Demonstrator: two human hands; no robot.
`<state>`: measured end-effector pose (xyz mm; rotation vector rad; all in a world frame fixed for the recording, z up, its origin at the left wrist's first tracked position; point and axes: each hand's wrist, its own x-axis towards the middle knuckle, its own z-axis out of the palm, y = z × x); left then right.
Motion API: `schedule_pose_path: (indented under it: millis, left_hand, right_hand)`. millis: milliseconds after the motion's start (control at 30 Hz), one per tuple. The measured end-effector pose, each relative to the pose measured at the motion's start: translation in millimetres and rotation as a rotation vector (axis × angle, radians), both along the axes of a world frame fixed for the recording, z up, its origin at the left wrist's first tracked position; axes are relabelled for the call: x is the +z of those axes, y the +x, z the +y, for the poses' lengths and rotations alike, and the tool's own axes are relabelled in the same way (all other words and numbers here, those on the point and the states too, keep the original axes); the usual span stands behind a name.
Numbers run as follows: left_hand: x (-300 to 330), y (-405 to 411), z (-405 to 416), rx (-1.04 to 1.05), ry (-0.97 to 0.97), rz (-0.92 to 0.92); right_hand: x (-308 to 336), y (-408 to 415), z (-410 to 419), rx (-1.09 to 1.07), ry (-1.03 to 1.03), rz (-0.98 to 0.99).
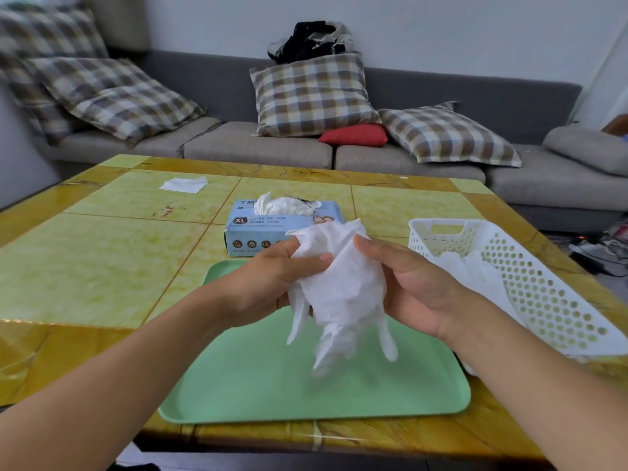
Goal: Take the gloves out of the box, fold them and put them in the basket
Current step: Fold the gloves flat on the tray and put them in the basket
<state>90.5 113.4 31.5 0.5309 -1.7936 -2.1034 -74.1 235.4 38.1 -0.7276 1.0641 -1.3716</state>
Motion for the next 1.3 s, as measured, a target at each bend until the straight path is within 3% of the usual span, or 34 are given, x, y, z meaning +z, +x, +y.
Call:
schedule_pose_path:
  millis: [167, 333, 400, 567, 800, 933, 1000, 1067, 1133, 1200, 1300]
  left_hand:
    - [2, -1, 2, 0.12, -0.123, 0.023]
    - [5, -1, 1, 0.262, -0.247, 0.076]
    - [8, 2, 2, 0.209, -0.251, 0.075]
    - [12, 4, 7, 0.115, -0.223, 0.056]
    - [6, -10, -8, 0.39, -0.298, -0.08]
    - [36, -16, -19, 0.457, -0.47, 0.199]
    - [52, -15, -20, 0.471, -0.608, 0.338]
    - [58, -10, -21, 0.425, -0.75, 0.39]
    - [45, -3, -26, 0.328, -0.785, 0.337]
    - [19, 6, -31, 0.217, -0.801, 0.174]
    - [-24, 22, -40, -0.119, -0.937, -0.144]
  right_hand:
    - [1, 2, 1, -0.137, 0.017, 0.183]
    - [3, 6, 5, -0.051, -0.028, 0.08]
    - [5, 6, 5, -0.024, -0.055, 0.027]
    - [3, 1, 2, -0.195, -0.012, 0.082]
    - [2, -6, -14, -0.243, 0.033, 0.176]
    - [23, -9, -27, -0.403, -0.292, 0.275]
    - [39, -11, -25, -0.446, -0.511, 0.445]
    - [44, -12, -20, -0.435, -0.602, 0.621]
    - [32, -15, -16, -0.391, -0.54, 0.707]
    - [7, -19, -13, -0.295, -0.375, 0.799]
    - [-28, -22, -6, 0.057, -0.115, 1.006]
